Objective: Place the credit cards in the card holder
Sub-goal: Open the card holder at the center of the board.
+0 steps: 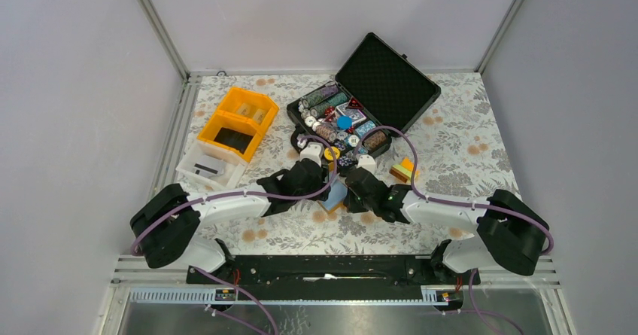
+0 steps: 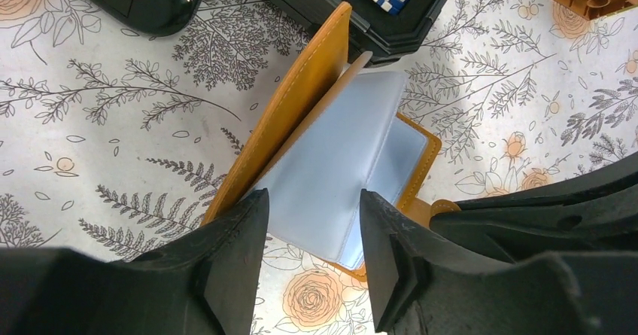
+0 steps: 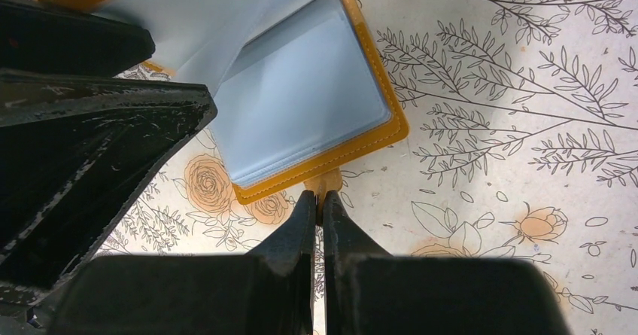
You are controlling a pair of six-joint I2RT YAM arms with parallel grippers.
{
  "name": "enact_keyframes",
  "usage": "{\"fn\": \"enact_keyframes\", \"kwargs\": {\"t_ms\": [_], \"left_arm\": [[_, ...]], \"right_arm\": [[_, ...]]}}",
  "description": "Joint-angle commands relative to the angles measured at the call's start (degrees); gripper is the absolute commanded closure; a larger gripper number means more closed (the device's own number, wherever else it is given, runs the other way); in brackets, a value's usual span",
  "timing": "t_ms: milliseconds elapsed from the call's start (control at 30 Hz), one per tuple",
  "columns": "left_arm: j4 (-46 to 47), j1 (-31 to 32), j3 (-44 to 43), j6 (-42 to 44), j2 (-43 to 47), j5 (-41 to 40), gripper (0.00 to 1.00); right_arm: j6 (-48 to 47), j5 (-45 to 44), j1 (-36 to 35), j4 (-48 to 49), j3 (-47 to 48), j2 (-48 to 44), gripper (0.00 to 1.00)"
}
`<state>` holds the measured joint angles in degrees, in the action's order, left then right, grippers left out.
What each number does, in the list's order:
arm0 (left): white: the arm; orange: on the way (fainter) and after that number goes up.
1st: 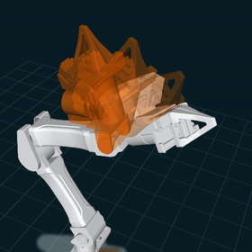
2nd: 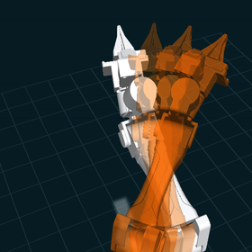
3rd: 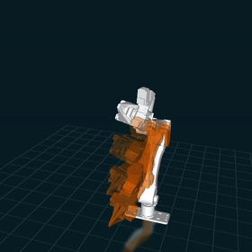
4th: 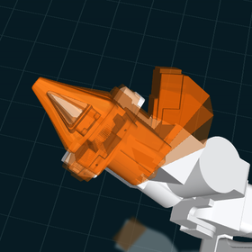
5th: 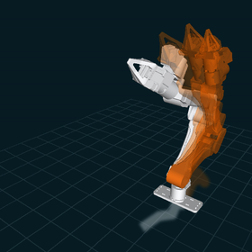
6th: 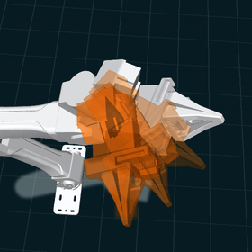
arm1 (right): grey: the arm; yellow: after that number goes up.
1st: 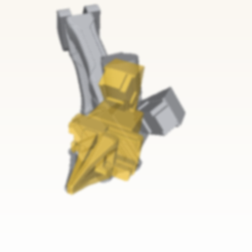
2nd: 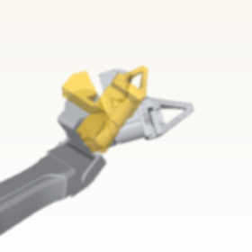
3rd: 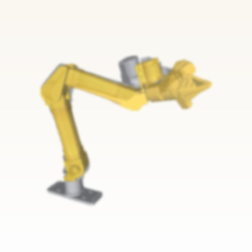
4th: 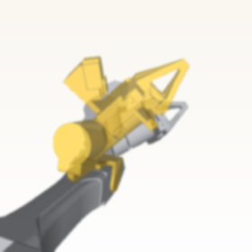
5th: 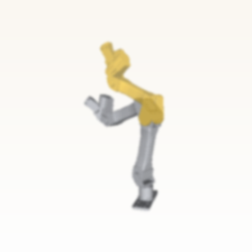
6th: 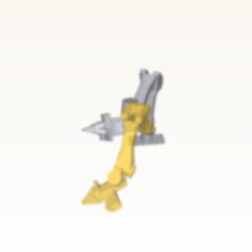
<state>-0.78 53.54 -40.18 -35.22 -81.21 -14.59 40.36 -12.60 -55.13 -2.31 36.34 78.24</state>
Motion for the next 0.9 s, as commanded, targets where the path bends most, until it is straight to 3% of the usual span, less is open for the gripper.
{"fn": "enact_keyframes", "kwargs": {"t_ms": [0,200,433,867], "left_arm": [[0.86,-0.23,-2.57,2.57,0.51,-2.5,0.48],[1.3,-0.62,-2.71,3.71,0.85,-1.71,0.42],[3.1,-0.81,-3.22,3.89,-1.14,0.92,0.45],[-1.23,-0.88,-7.3,5.88,-5.92,-5.98,0.64]], "right_arm": [[-0.39,-1.12,-0.32,0.37,0.56,0.52,1.0],[-0.39,-1.14,-0.32,0.37,0.51,0.43,1.0],[-0.41,-1.2,-0.32,0.37,0.52,0.43,1.0],[-0.37,-1.77,-0.32,-0.02,0.4,-0.19,1.0]]}}
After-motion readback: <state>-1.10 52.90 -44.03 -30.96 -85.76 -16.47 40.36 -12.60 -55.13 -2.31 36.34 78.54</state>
